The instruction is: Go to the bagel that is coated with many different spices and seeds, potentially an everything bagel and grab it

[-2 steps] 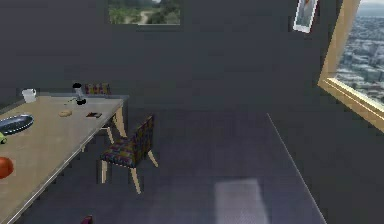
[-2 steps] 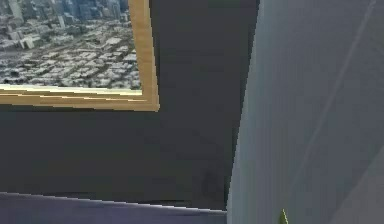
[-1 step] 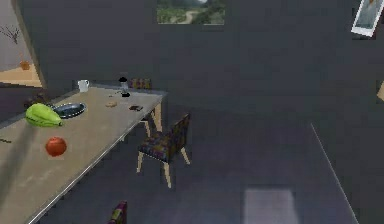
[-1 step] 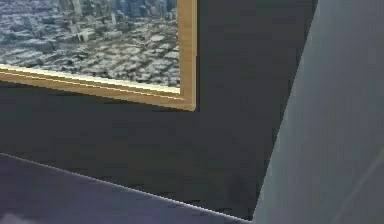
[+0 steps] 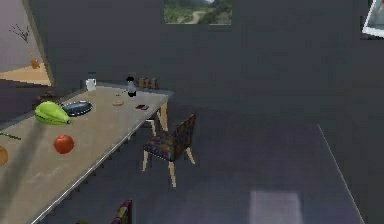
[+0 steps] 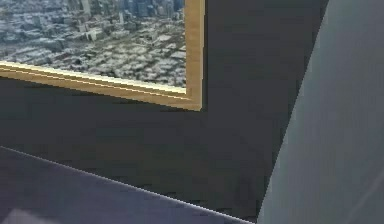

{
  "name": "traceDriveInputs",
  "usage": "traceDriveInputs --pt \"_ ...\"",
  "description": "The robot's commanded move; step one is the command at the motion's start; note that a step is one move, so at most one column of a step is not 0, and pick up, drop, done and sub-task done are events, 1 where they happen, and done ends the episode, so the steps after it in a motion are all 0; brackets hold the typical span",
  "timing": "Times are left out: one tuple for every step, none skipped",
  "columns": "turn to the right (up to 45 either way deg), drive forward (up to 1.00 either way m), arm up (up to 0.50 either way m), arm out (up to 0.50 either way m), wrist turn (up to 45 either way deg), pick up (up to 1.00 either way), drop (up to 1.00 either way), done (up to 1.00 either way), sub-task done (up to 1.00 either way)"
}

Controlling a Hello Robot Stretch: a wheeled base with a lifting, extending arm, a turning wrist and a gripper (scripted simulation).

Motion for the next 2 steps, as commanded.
traceDriveInputs --pt "-6.0 0.00 0.00 0.00 0.0 0.00 0.00 0.00 0.00" --pt "0.0 0.30 0.00 0.00 0.0 0.00 0.00 0.00 0.00"
